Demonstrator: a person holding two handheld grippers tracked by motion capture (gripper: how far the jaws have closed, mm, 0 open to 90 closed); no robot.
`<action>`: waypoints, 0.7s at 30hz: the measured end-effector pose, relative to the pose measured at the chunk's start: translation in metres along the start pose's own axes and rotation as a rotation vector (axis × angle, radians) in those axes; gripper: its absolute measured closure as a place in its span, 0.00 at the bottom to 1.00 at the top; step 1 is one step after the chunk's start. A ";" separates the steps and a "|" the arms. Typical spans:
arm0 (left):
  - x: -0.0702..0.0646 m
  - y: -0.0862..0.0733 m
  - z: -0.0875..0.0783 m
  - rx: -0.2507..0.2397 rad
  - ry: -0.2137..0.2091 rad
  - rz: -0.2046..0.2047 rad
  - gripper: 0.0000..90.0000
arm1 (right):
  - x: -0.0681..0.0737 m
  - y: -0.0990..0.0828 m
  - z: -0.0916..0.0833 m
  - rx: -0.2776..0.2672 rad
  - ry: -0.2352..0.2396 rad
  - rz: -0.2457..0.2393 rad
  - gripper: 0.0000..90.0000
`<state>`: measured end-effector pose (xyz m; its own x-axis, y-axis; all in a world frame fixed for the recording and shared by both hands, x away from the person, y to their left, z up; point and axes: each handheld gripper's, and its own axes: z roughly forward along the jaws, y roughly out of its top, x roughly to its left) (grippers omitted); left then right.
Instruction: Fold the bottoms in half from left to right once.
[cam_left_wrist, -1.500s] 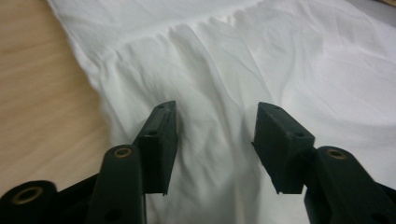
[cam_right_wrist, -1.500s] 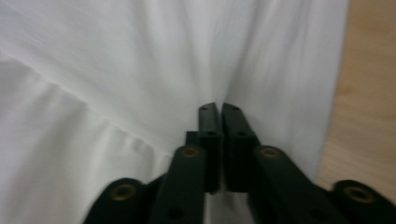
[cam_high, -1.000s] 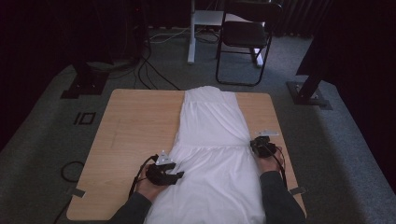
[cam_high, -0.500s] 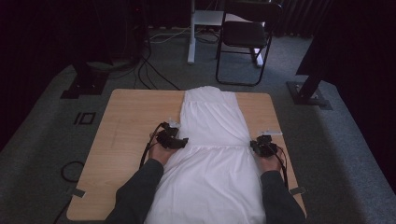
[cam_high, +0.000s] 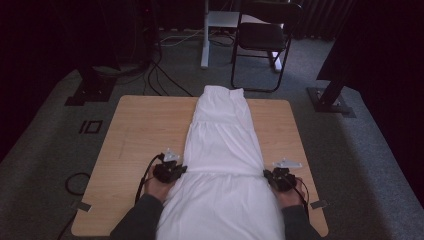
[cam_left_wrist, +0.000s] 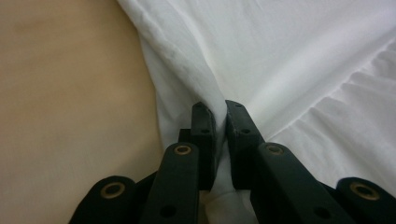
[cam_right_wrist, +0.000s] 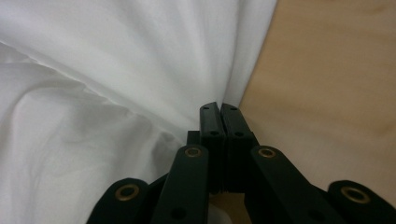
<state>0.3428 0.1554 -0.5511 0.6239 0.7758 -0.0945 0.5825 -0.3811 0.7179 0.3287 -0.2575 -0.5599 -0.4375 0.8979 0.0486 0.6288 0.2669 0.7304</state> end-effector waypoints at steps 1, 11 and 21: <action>-0.006 -0.010 -0.008 -0.002 -0.005 0.006 0.93 | 0.005 -0.006 -0.006 0.003 0.013 0.001 0.98; -0.019 -0.027 -0.032 -0.048 0.007 0.015 0.62 | 0.027 -0.028 -0.036 -0.003 0.072 -0.029 0.65; -0.027 -0.026 -0.028 -0.104 -0.041 0.028 0.58 | 0.000 0.064 0.010 -0.116 0.087 -0.012 0.76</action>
<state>0.2962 0.1581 -0.5479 0.6616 0.7431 -0.1001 0.5088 -0.3469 0.7879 0.3754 -0.2370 -0.5200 -0.5024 0.8595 0.0945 0.5467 0.2310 0.8049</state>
